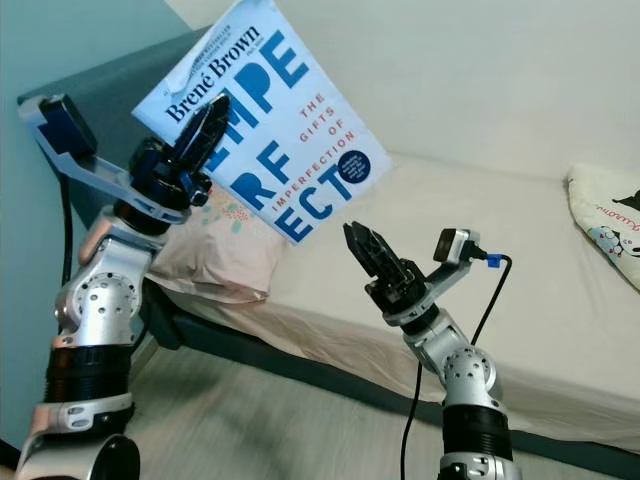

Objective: Clean up the room

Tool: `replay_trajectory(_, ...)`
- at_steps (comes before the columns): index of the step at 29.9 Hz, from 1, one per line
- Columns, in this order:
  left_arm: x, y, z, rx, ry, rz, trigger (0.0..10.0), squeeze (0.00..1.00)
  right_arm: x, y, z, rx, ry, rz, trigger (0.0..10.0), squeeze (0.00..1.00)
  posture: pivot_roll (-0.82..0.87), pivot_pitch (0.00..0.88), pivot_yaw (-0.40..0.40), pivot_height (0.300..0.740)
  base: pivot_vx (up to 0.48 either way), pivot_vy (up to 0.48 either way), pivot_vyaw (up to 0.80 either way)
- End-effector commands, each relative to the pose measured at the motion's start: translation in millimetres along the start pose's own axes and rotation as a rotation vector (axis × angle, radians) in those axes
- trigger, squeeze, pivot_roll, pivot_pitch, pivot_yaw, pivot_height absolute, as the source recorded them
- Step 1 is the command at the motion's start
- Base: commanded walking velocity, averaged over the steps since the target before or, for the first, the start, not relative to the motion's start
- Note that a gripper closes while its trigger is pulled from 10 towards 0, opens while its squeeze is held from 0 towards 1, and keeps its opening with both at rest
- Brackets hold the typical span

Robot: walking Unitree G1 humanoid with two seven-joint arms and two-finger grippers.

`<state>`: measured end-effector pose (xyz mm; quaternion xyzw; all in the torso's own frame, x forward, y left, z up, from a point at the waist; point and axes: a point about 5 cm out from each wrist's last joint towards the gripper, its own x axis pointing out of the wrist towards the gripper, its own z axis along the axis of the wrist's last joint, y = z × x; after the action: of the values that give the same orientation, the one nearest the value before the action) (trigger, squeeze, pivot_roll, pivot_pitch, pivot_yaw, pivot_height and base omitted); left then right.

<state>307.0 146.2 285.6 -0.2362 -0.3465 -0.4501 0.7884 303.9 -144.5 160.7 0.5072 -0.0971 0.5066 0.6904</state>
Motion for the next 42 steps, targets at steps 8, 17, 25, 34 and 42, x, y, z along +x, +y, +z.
replay_trajectory(8,0.9,-18.4,-1.2,-0.042,0.033,-0.138,10.0,0.00,9.8,9.3,2.8,-0.043,0.047,0.063,10.0,0.00,-0.09,0.000,-0.029,0.740,0.000,0.000,0.00)
replay_trajectory(17,-1.9,-23.8,-3.5,-0.086,0.058,-0.181,10.0,0.00,12.0,17.1,1.8,-0.039,0.085,0.133,0.0,0.00,-0.09,0.000,-0.030,0.740,0.000,0.000,0.00)
replay_trajectory(25,-5.2,-21.9,-5.7,-0.101,0.073,-0.168,10.0,0.00,9.2,20.6,7.8,-0.048,0.079,0.149,0.0,0.00,-0.09,0.000,-0.035,0.740,0.000,0.000,0.00)
replay_trajectory(34,-9.7,-16.7,-7.8,-0.121,0.078,-0.131,10.0,0.00,8.3,20.4,16.5,-0.087,0.058,0.133,0.0,0.00,-0.09,0.000,-0.037,0.740,0.000,0.000,0.00)
replay_trajectory(42,-13.8,-10.2,-14.3,-0.126,0.094,-0.072,10.0,0.00,6.5,15.9,21.7,-0.125,0.038,0.084,0.0,0.00,-0.09,0.000,-0.038,0.740,0.000,0.000,0.00)
